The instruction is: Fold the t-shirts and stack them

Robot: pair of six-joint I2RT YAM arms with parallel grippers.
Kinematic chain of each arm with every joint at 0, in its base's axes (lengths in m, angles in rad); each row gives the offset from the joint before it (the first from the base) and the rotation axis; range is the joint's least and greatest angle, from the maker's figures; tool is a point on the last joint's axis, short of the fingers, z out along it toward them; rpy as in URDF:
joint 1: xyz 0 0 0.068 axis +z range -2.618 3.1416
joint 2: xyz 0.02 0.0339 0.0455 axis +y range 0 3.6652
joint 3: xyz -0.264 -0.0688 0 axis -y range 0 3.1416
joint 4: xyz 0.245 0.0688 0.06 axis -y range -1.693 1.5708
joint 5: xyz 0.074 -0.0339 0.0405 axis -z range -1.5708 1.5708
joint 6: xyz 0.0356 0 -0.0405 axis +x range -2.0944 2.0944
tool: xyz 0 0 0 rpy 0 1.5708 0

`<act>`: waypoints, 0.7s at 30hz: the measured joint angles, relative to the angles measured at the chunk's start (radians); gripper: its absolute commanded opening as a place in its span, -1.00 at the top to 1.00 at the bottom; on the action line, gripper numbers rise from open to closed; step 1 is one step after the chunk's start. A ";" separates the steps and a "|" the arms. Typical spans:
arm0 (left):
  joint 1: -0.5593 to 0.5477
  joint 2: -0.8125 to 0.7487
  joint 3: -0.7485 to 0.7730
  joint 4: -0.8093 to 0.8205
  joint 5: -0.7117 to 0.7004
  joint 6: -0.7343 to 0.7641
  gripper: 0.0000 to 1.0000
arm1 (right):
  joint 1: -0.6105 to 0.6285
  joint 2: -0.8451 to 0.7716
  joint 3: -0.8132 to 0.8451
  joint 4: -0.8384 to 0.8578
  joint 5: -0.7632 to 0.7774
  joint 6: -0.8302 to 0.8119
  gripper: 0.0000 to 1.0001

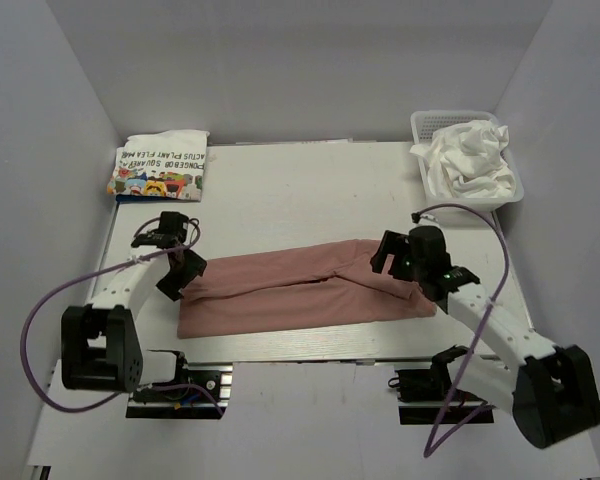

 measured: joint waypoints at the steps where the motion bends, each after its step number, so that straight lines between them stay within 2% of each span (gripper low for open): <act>1: 0.000 0.034 0.006 0.007 0.013 0.005 -0.41 | 0.000 0.042 0.003 0.018 -0.004 -0.006 -0.81; 2: 0.000 0.061 0.010 0.012 0.024 0.010 -0.34 | 0.000 0.080 0.006 0.035 -0.004 -0.010 -0.81; 5: 0.000 0.118 0.010 0.021 0.059 0.017 0.23 | 0.000 0.169 0.022 0.076 -0.003 -0.031 -0.81; 6: 0.000 0.124 0.005 0.028 0.067 0.018 0.74 | 0.000 0.197 0.031 0.092 -0.004 -0.037 -0.81; 7: 0.000 0.127 -0.004 0.039 0.077 0.016 0.94 | 0.000 0.224 0.040 0.110 -0.006 -0.042 -0.81; 8: 0.000 0.130 -0.011 0.043 0.088 0.023 1.00 | 0.000 0.249 0.050 0.127 -0.013 -0.046 -0.81; 12: 0.000 0.155 -0.009 0.042 0.106 0.030 1.00 | 0.002 0.323 0.083 0.175 -0.035 -0.058 -0.81; 21: 0.000 0.147 0.166 0.029 0.055 0.035 1.00 | 0.010 0.376 0.091 0.230 -0.048 -0.074 -0.81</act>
